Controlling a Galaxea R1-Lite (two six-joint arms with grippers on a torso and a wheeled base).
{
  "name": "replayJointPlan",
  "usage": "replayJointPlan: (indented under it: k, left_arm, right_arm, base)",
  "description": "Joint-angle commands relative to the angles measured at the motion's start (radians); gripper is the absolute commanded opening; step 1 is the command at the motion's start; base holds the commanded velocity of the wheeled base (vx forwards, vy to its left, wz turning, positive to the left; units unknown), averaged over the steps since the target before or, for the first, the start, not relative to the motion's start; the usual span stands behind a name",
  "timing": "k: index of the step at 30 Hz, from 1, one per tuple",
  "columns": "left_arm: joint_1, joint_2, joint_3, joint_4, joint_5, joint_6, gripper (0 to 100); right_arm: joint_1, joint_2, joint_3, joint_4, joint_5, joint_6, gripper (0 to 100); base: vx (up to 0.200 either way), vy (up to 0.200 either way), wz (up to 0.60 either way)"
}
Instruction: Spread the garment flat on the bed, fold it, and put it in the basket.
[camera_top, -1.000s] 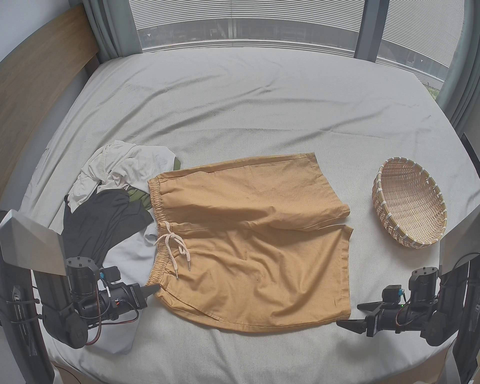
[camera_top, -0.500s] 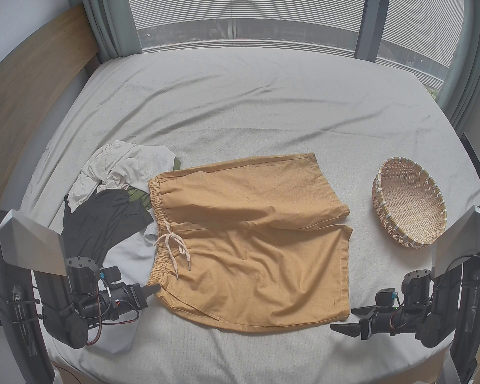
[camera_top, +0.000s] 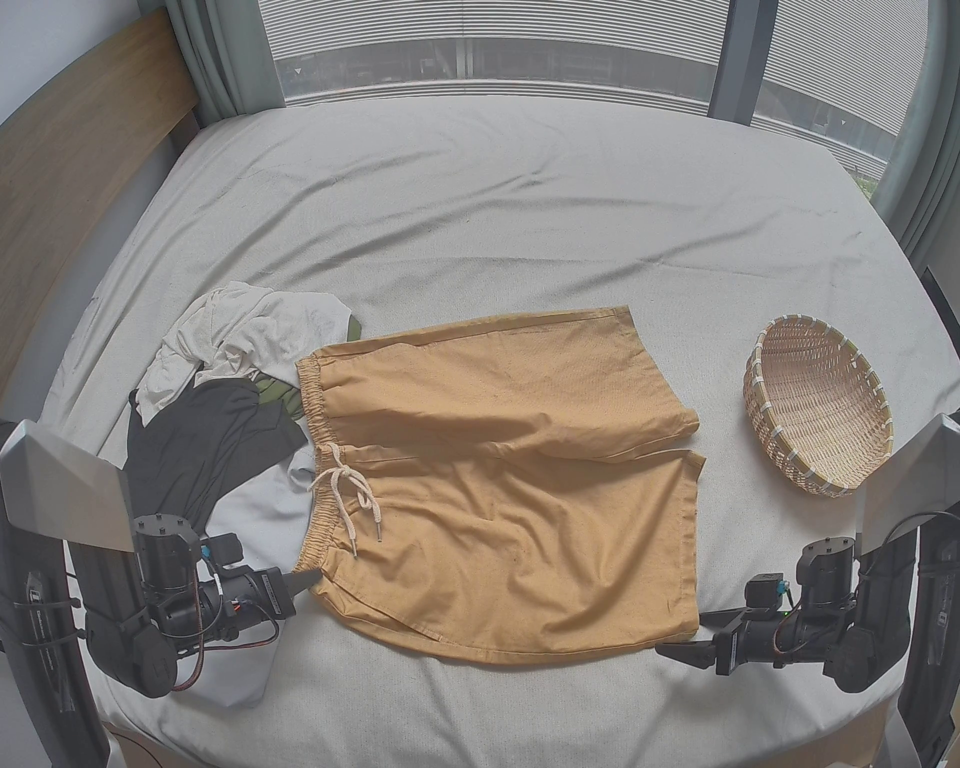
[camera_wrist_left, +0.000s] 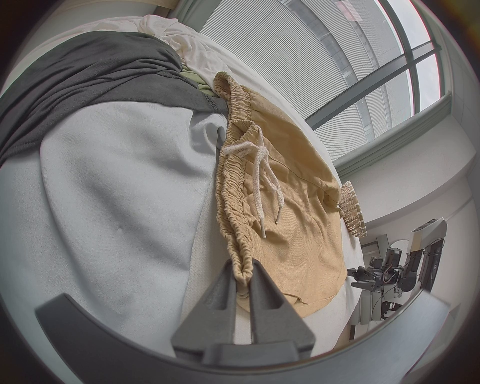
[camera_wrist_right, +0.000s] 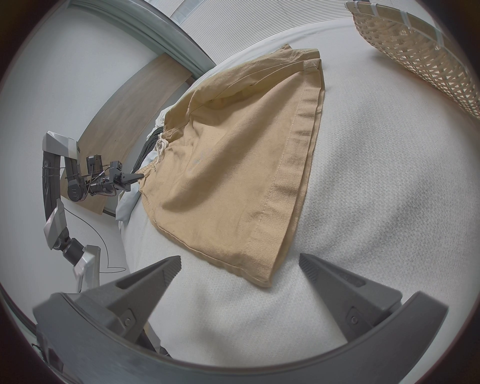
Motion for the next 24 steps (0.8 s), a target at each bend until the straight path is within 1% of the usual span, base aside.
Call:
replayJointPlan:
  k: [1, 8, 15, 20, 24]
  left_arm:
    - [0.000, 0.000, 0.000, -0.002, 0.000, -0.001, 0]
    - [0.000, 0.000, -0.002, -0.002, 0.000, -0.001, 0]
    - [0.000, -0.007, 0.001, -0.004, 0.000, -0.002, 0]
    - [-0.003, -0.044, 0.017, -0.002, -0.009, -0.007, 0]
    - [-0.007, -0.098, 0.061, -0.001, -0.014, -0.004, 0]
  right_arm:
    - [0.001, 0.015, -0.002, 0.002, 0.000, 0.003, 0]
    - [-0.002, 0.014, -0.003, 0.002, 0.000, 0.003, 0]
    - [-0.011, -0.029, 0.018, 0.002, -0.002, 0.001, 0]
    - [-0.009, -0.072, 0.057, 0.003, -0.003, -0.007, 0]
    - [-0.009, -0.104, 0.089, 0.006, -0.003, -0.014, 0]
  base:
    - [0.000, 0.000, 0.00]
    - [0.000, 0.000, 0.00]
    - [0.000, 0.000, 0.00]
    - [0.000, 0.000, 0.00]
    - [0.000, 0.000, 0.00]
